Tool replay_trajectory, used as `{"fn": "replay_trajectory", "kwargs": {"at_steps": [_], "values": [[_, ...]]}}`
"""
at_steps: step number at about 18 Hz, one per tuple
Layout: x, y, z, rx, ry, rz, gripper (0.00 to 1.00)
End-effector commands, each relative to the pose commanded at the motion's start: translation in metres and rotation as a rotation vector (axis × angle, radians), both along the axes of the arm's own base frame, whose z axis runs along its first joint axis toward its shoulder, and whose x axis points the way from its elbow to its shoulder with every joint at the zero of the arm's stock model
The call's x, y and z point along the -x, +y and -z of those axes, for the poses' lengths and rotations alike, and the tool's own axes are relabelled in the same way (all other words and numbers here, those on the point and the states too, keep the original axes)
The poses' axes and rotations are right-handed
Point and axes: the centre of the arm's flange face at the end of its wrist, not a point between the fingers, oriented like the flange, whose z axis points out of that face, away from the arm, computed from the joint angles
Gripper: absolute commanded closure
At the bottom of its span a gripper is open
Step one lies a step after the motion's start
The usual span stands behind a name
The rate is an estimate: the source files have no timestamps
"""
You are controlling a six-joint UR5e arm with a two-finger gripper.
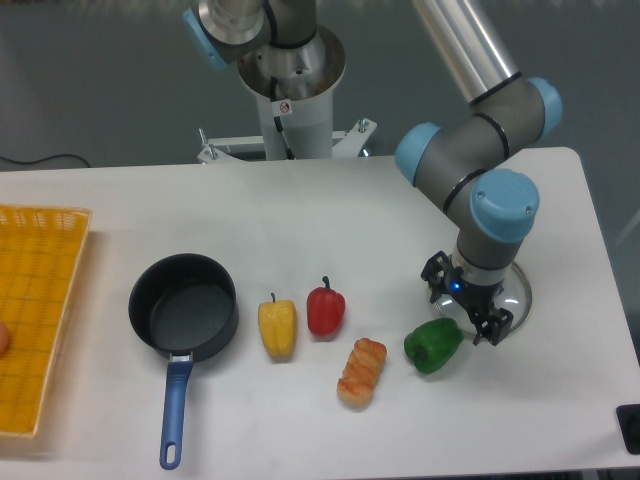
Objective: Pick up the green chilies
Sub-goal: 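Move the open gripper over the green bell pepper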
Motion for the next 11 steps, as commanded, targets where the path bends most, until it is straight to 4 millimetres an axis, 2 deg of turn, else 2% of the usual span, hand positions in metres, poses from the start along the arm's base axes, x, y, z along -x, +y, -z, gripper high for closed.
{"fn": "replay_trajectory", "kwargs": {"at_steps": [6, 11], "values": [[0.002, 0.001, 0.011, 0.005, -0.013, -0.001, 0.00], [-0.006, 0.000, 0.022, 0.016, -0.037, 0.002, 0.00]]}}
